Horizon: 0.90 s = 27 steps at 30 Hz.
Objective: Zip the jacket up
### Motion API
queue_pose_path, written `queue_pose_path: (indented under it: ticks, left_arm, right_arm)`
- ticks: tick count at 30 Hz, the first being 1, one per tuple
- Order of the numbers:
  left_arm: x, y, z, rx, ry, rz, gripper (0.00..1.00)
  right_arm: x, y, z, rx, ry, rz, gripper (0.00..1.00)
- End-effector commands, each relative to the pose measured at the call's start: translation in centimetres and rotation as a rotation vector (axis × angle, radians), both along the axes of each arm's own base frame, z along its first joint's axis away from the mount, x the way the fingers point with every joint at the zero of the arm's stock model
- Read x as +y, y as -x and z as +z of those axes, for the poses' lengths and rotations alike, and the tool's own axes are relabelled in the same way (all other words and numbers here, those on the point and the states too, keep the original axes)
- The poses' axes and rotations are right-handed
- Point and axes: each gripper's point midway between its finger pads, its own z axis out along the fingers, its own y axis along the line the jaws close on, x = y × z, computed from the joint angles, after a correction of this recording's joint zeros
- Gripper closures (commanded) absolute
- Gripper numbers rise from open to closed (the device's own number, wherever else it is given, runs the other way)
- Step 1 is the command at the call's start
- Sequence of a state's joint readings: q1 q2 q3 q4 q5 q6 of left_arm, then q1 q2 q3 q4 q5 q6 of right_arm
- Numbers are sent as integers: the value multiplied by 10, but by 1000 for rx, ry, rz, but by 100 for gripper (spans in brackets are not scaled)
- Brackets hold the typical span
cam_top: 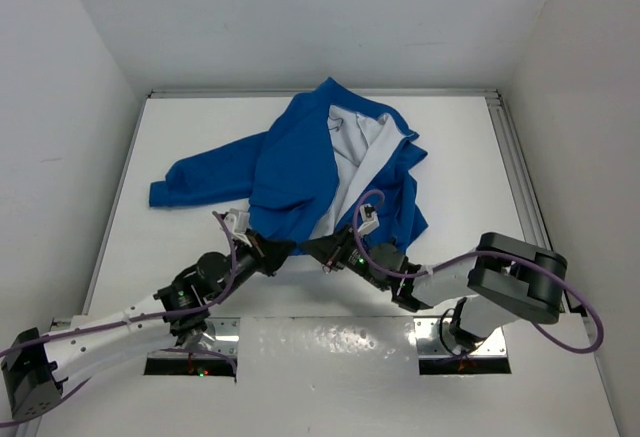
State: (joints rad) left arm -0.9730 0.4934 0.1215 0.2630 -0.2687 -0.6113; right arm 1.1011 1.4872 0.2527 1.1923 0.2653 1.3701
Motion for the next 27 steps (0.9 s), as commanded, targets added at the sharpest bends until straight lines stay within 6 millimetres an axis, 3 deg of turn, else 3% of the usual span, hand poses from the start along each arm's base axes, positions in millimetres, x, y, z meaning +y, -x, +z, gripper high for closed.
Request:
queue_pose_path:
  ticks: [1,3,7,8,10,11,15,21,27]
  left_arm:
    - [-5,4,17,-6,71,-29,100]
    - [-5,6,16,12,93,-35,100]
    - [-6,8,15,75,100,-32,80]
    - [-7,10,15,100,124,-30,70]
    - [-8,10,13,124,140,-29,59]
    - [-9,11,14,141,152,-27,57]
    - [-9,10,15,157,187,-17,50]
    - [-8,5,6,203,166,23,48]
    - [-13,8,13,206,197,-6,48]
  right_arm:
    - [1,-11,26,-76,-86,-43,91]
    - [0,-13,29,-97,-94,-45,100]
    - [-5,-14,41,-171,-126,-33,100]
    - [-7,-12,45,-188,-142,-17,100]
    - [-16,-14,53,-220,-189,-18,100]
    - [-16,-11,55,-218,-208,12,100]
    - [-18,-6,50,-238,-191,60,100]
    - [-21,7,77,-369,-204,105,100]
    - [-22,14,96,-431,-234,129,100]
